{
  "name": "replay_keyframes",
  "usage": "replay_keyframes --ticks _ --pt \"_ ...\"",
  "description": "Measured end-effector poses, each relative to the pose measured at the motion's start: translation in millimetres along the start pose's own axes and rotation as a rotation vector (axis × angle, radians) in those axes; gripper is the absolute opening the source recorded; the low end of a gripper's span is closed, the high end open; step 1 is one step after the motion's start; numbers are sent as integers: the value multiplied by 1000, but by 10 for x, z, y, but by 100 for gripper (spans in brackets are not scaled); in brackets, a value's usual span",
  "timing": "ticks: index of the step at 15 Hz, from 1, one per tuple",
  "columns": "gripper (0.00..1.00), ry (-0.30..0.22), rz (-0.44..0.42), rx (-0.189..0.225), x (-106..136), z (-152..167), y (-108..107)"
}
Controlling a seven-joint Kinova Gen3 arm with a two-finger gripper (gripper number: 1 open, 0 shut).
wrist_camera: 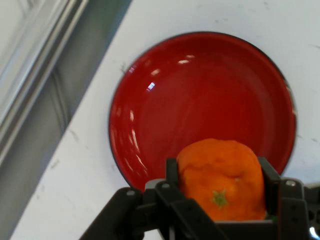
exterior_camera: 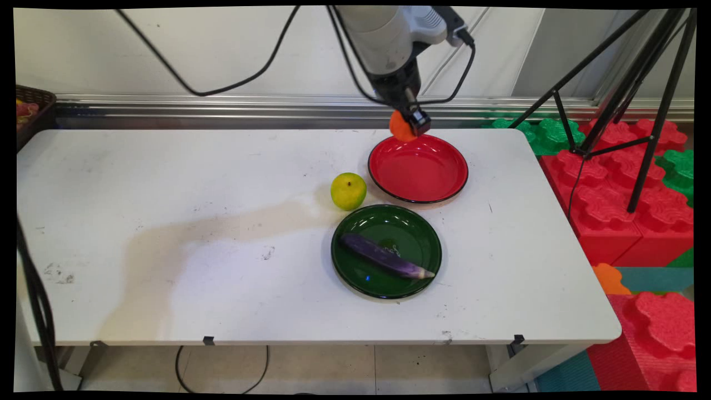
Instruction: Place the picked object on the red plate
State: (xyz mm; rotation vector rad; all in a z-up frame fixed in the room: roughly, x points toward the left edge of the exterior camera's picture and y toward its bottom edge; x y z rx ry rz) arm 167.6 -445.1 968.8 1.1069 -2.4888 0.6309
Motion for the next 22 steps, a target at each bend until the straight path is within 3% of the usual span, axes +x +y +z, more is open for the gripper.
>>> replay_keyframes --ticks 7,12,22 --pt "0 -68 10 15 250 619 -255" --pt "0 -126 39 -8 253 1163 -386" --pt "0 -184 97 -69 168 1918 -557"
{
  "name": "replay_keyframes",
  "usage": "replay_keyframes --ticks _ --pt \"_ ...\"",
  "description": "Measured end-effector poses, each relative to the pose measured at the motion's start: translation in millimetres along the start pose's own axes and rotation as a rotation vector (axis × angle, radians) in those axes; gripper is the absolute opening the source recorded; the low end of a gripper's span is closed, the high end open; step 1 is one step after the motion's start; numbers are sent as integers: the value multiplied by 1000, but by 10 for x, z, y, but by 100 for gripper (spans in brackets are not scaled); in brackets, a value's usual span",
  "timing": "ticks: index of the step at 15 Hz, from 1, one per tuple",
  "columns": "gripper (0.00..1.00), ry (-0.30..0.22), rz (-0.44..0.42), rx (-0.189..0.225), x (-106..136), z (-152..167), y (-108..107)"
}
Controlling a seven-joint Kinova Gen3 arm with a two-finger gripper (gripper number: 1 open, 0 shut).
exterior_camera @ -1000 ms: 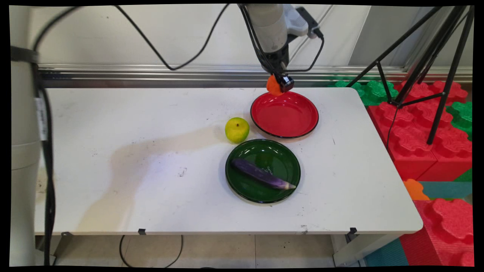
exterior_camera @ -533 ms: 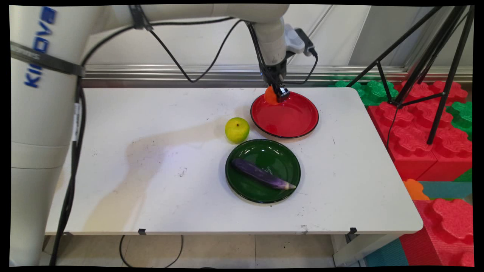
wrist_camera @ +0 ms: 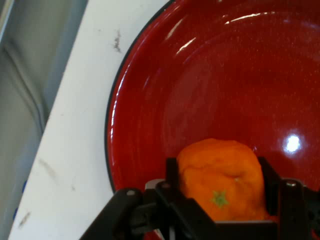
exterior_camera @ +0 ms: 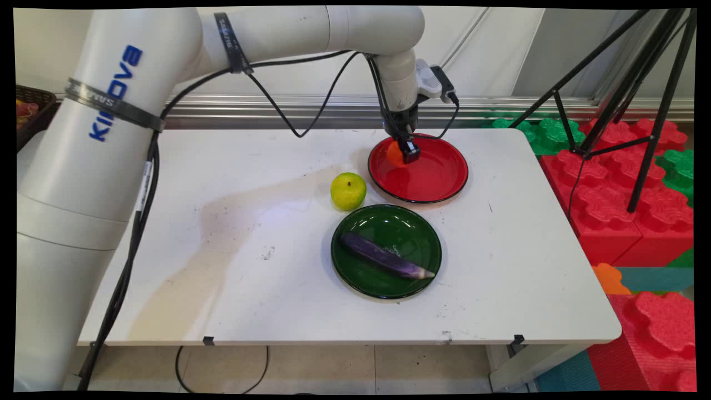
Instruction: Place the picked object on the red plate
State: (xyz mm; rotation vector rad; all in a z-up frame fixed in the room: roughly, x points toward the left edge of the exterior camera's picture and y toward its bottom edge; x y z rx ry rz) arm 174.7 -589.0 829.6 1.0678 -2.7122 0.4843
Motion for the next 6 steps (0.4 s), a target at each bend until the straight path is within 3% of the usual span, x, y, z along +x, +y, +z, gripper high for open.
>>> replay_keyframes --ticks 2,3,6 --pt "0 -3 15 -15 2 89 -25" --pt "100 -4 22 -22 -1 125 -40" --pt "100 0 46 -37 -1 186 -78"
